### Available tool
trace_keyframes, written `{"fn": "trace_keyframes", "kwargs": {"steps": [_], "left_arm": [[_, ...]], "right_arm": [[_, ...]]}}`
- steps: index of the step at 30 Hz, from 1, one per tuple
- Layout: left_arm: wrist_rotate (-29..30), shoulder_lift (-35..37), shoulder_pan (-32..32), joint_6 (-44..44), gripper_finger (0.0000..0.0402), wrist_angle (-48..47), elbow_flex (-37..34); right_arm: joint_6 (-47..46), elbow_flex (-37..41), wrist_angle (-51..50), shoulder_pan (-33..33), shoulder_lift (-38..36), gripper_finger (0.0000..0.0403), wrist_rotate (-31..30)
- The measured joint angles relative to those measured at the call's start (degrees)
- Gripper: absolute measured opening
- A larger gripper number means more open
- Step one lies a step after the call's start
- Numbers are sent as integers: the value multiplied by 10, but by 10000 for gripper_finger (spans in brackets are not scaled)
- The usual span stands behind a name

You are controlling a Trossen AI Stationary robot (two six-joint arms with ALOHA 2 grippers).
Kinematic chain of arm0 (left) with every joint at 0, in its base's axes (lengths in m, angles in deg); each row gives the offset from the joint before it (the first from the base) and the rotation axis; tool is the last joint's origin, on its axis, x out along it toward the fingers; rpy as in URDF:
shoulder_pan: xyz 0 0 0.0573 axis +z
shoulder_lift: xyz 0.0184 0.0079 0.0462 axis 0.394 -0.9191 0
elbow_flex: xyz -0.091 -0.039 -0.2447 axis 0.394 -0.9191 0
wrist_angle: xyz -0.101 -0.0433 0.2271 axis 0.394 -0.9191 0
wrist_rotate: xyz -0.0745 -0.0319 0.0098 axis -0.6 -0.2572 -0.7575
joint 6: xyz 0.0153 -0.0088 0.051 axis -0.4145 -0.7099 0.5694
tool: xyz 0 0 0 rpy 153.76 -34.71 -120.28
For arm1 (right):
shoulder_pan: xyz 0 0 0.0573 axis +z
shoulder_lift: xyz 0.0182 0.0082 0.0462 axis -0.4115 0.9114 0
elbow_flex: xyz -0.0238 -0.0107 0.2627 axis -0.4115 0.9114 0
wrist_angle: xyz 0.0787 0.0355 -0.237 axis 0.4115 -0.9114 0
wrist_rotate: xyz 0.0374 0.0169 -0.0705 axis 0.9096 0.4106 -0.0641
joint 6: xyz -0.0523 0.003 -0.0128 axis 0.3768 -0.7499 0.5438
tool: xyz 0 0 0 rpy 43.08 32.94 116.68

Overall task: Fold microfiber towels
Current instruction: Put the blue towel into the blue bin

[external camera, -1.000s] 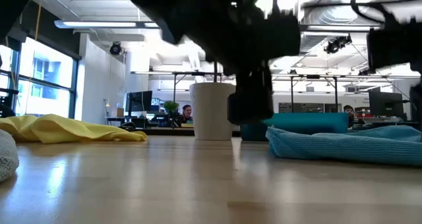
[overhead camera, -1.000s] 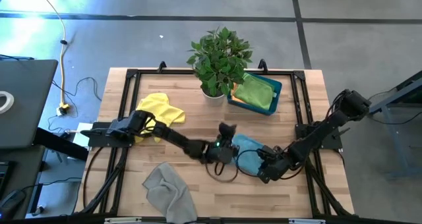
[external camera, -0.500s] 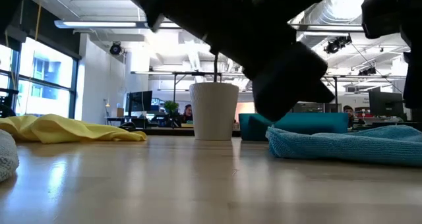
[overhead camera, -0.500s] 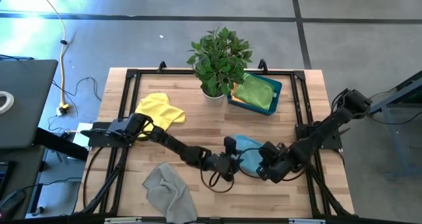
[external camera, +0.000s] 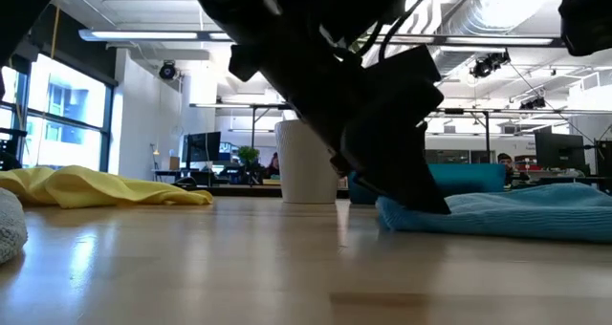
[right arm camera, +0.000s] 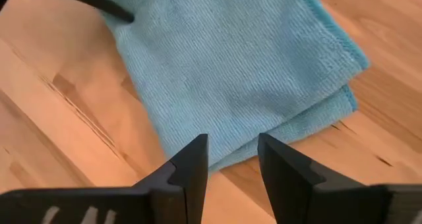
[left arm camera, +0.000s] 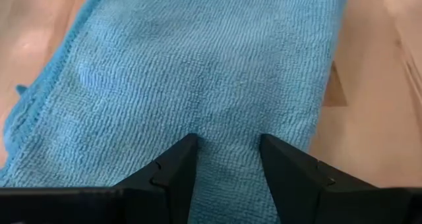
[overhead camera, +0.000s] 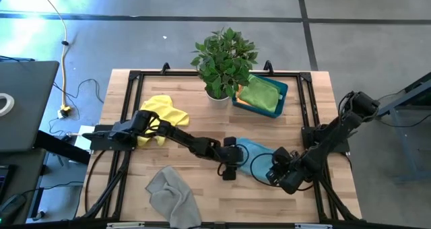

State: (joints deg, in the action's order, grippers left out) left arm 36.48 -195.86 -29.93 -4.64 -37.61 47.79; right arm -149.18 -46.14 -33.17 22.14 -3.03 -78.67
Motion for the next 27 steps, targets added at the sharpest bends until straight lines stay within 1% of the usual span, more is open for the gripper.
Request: {"fn": "trace_keyframes", "kwargs": {"steps": [3, 7, 10, 15, 17, 22, 27], "left_arm": [[1, 1, -11, -19, 158, -11, 0], [-19, 1, -31, -59, 158, -11, 1], [-20, 1, -47, -87, 158, -11, 1], [-24, 1, -67, -154, 158, 2, 0], [-23, 0, -71, -172, 158, 7, 0], [-22, -2, -73, -173, 158, 37, -1], [-22, -2, -69, -171, 158, 64, -1]], "right_arm": [[-3, 0, -3, 5, 0, 126, -5], [-3, 0, -14, 5, 0, 126, -6], [0, 0, -22, 5, 0, 126, -8], [2, 0, -28, 6, 0, 130, -7], [3, 0, -31, 6, 0, 139, -2], [2, 0, -27, 6, 0, 177, 5], [-26, 0, -26, 10, 0, 204, 6]]}}
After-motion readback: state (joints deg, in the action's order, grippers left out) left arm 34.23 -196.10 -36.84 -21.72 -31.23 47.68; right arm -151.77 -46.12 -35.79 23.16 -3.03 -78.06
